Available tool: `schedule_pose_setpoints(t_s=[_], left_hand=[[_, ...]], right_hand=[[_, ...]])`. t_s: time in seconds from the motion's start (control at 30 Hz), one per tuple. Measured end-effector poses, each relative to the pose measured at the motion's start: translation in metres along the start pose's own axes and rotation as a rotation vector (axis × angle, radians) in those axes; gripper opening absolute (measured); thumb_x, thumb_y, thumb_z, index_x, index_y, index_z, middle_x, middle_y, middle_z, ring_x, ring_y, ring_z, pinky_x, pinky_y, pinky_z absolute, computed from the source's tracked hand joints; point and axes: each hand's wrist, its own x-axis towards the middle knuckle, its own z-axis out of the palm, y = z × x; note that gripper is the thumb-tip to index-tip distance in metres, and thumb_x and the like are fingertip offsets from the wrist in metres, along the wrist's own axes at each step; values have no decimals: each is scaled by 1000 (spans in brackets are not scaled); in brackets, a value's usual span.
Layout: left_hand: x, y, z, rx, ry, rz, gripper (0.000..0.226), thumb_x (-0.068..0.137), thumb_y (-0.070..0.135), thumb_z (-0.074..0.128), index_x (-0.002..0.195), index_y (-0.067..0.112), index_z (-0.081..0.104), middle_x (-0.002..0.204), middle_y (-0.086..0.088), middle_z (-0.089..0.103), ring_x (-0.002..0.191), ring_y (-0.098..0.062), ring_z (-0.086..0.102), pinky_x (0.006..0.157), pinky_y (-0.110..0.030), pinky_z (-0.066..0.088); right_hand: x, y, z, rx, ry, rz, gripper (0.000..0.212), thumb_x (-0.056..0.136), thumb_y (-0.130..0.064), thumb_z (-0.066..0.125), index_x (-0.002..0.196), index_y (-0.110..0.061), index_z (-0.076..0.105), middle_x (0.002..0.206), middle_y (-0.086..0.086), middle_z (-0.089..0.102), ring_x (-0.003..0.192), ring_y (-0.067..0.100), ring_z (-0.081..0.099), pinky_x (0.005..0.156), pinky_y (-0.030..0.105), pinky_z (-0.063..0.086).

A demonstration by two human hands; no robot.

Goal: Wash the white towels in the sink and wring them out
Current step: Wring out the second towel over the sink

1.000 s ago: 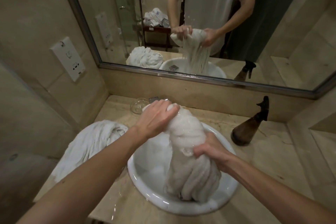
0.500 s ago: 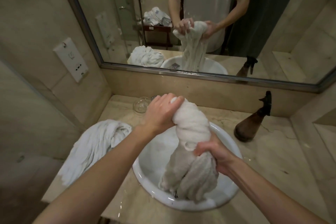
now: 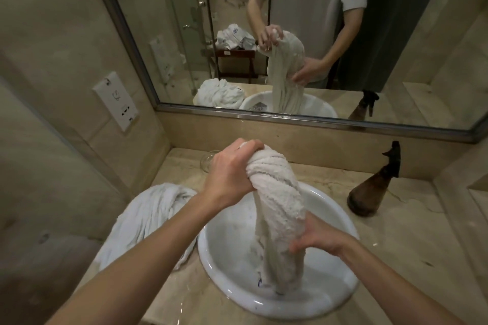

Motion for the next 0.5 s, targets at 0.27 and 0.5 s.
schedule_pose_setpoints(t_s=[0.27,0.5], left_hand=[[-19,6,11,-244,-2,-274,58,53,7,70,108,24,61,90,15,63,80,-2,57,66,-14,44],[-51,-33,3,-821,-412,-697,88,62,20,78,142,32,45,128,8,59,108,-4,64,87,-22,51]], right_hand=[[16,33,23,-142,451,-190,74,54,-13,98,119,-18,64,111,-2,73,107,12,68,85,36,56],[6,21,10,-134,516,-262,53,49,-20,85,100,-18,70,95,-6,77,92,9,72,74,27,56]])
